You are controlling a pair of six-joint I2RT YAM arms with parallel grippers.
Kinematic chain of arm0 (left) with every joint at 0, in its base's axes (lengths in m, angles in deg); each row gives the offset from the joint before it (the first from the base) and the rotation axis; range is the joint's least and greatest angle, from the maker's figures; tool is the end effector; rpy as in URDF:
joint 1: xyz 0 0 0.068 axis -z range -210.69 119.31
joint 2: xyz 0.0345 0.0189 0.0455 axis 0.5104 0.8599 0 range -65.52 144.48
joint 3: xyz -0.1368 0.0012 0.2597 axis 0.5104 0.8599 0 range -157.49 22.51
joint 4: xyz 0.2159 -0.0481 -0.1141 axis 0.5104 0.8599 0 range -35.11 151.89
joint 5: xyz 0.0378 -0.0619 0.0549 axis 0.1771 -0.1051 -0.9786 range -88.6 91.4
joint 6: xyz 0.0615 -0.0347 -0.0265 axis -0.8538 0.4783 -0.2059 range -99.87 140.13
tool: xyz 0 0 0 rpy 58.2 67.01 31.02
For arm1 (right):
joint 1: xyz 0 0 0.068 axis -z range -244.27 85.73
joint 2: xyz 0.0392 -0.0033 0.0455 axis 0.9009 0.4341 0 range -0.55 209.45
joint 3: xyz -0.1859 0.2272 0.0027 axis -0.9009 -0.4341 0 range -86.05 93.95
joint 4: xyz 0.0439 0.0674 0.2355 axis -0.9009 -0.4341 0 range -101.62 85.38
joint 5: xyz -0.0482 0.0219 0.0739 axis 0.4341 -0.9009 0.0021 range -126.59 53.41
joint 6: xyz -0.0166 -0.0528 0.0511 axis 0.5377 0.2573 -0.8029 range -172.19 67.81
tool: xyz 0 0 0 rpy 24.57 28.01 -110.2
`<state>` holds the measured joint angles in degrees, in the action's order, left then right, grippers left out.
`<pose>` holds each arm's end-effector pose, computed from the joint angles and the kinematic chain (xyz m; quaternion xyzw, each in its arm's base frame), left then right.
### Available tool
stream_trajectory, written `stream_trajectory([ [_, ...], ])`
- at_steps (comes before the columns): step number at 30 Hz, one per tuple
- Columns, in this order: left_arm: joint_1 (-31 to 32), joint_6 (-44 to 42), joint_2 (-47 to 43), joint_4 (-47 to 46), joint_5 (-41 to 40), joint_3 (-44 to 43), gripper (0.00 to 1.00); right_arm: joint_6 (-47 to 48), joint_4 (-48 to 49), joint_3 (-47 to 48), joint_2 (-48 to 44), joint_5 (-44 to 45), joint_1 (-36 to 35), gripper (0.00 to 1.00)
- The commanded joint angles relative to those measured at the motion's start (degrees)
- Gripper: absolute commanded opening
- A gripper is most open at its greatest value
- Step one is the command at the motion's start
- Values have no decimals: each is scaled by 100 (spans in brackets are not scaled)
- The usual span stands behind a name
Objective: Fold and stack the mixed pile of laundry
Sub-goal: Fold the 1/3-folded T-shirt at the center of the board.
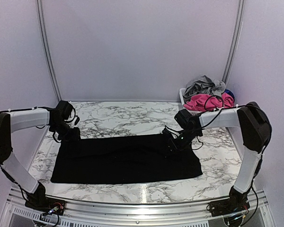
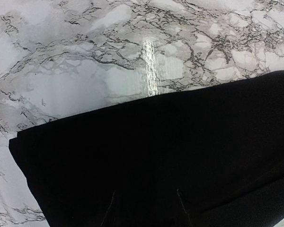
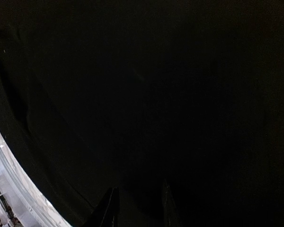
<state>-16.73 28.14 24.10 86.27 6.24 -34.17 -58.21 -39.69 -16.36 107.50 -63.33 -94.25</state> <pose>0.2944 -0.0788 0.1994 0.0599 0.9723 -0.0828 0.2101 0.3015 0.2068 0.1629 -0.2324 0.9349 0.2609 0.0626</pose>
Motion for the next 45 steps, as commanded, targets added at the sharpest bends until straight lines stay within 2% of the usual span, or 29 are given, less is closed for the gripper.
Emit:
stream_trajectory([
  [1, 2, 9, -11, -88, -277, 64, 41, -121, -76, -696, -655, -84, -14, 33],
  [5, -1, -20, 135, -54, -372, 55, 41, -160, -427, -837, -1257, -237, 219, 39],
  [8, -3, 18, 151, -79, -253, -14, 41, -241, -375, -614, -1653, -501, 684, 48],
  [10, 2, 10, 171, -103, -165, -92, 42, -243, -251, -337, -1689, -540, 920, 51],
  [16, 2, -9, 197, -107, -48, -382, 43, 236, -563, 722, -565, -268, 1020, 51],
  [28, 0, 122, 138, -138, 35, -294, 44, 461, -282, 1243, 614, -286, 983, 53],
  [32, 2, 136, 148, -142, 43, -226, 44, 496, -307, 1416, 812, -510, 833, 46],
  [39, 2, 145, 113, -174, 44, -183, 44, 513, -371, 1507, 989, -689, 670, 40],
  [43, 2, 114, 109, -167, 26, -205, 45, 558, -541, 1574, 925, -752, 662, 29],
  [45, 1, 105, 125, -163, 26, -211, 45, 583, -601, 1531, 782, -806, 662, 21],
])
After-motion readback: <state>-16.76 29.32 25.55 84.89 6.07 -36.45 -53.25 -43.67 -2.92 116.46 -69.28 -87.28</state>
